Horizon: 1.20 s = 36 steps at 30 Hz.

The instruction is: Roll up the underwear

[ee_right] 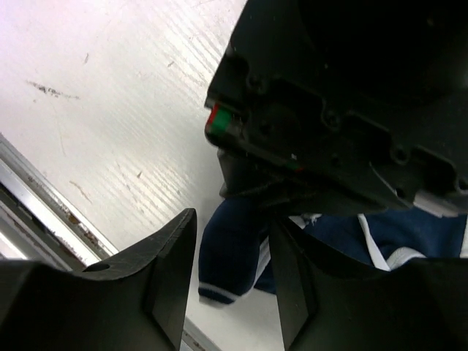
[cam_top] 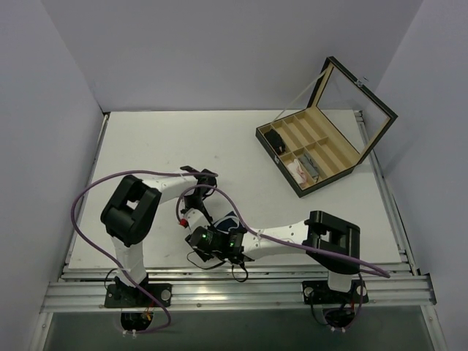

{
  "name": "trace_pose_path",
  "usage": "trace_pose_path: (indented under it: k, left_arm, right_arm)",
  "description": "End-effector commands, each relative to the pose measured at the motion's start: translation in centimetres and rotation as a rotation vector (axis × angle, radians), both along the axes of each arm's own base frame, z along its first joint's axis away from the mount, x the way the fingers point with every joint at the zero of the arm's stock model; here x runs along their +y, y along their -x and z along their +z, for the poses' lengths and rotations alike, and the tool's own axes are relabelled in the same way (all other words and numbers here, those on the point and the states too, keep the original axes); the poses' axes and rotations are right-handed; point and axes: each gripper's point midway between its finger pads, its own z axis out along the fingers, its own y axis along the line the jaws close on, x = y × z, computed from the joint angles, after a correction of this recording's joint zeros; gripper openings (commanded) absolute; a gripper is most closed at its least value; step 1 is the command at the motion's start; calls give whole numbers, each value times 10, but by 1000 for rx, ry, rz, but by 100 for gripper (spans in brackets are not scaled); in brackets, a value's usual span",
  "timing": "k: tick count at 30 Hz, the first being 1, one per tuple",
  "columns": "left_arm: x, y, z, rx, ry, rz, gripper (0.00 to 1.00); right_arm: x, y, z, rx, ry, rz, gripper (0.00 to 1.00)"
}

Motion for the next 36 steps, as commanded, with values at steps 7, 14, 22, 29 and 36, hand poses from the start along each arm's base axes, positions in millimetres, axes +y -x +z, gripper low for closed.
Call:
trace_pose_path:
  k: [7, 14, 22, 29, 36]
  left_arm:
    - [-5, 1, -2, -5, -7, 11, 2]
    - [-19, -10, 14, -94, 117, 52, 24]
    - [-13, -51, 58, -275, 224, 36, 54]
    - [-27, -52, 61, -386, 408, 39, 55]
    - [-27, -28, 46, -377, 444, 63, 57]
  right_arm:
    - [-10, -3, -14, 18, 1, -96, 16]
    - [-51, 26, -55, 253, -114, -170, 0]
    - [-70, 35, -63, 584, -363, -175, 0]
    - [-82, 36, -73, 719, -506, -210, 0]
    - [-88, 37, -84, 765, -538, -251, 0]
